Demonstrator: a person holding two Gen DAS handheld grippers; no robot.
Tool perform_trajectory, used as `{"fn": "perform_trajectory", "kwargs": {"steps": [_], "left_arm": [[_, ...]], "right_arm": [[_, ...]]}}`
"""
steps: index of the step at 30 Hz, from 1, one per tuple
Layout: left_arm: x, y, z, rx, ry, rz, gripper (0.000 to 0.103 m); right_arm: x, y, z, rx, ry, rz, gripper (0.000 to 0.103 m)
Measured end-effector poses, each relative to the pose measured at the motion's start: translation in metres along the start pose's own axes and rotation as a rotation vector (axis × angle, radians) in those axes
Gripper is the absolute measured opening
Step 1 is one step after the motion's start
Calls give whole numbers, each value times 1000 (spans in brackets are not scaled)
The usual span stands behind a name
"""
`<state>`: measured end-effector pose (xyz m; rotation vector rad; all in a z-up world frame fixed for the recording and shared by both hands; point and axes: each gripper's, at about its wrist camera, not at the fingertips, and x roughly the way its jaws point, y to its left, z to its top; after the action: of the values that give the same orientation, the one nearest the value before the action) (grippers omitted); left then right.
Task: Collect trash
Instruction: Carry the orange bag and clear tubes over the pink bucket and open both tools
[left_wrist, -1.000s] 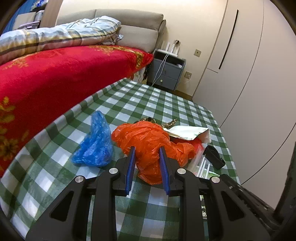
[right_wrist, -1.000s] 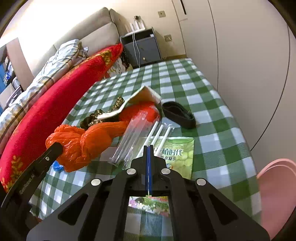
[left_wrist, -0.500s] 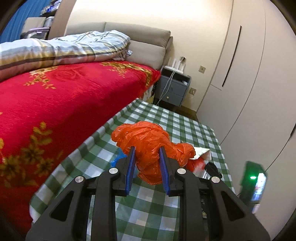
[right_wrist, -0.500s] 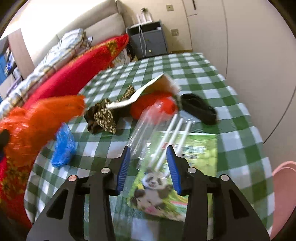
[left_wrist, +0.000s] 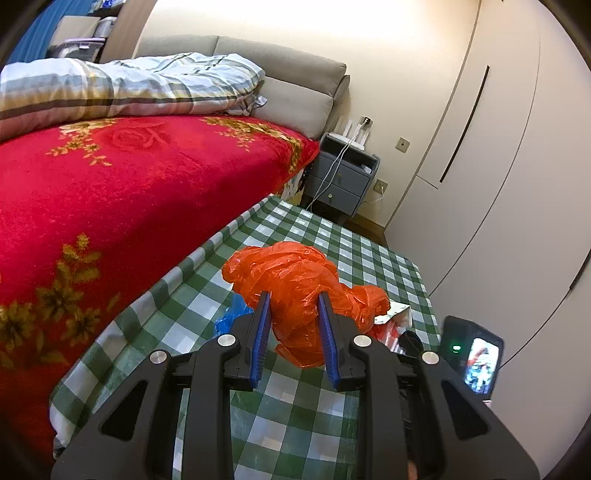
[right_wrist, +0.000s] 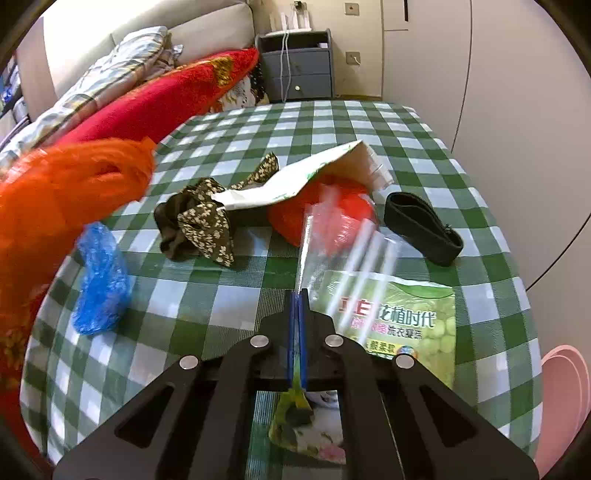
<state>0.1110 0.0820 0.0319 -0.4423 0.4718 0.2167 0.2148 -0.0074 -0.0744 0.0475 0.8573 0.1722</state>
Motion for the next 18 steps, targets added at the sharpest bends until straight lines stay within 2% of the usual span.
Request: {"fn": "perform_trajectory", "kwargs": {"steps": [10, 18], "left_arm": [[-11, -10, -8, 54, 2, -27, 25], [-32, -32, -21, 137, -1, -68, 25]], "right_arm": [[-87, -21, -2, -23, -96, 42, 2], [-153, -41, -19, -22, -155, 36, 1]]}}
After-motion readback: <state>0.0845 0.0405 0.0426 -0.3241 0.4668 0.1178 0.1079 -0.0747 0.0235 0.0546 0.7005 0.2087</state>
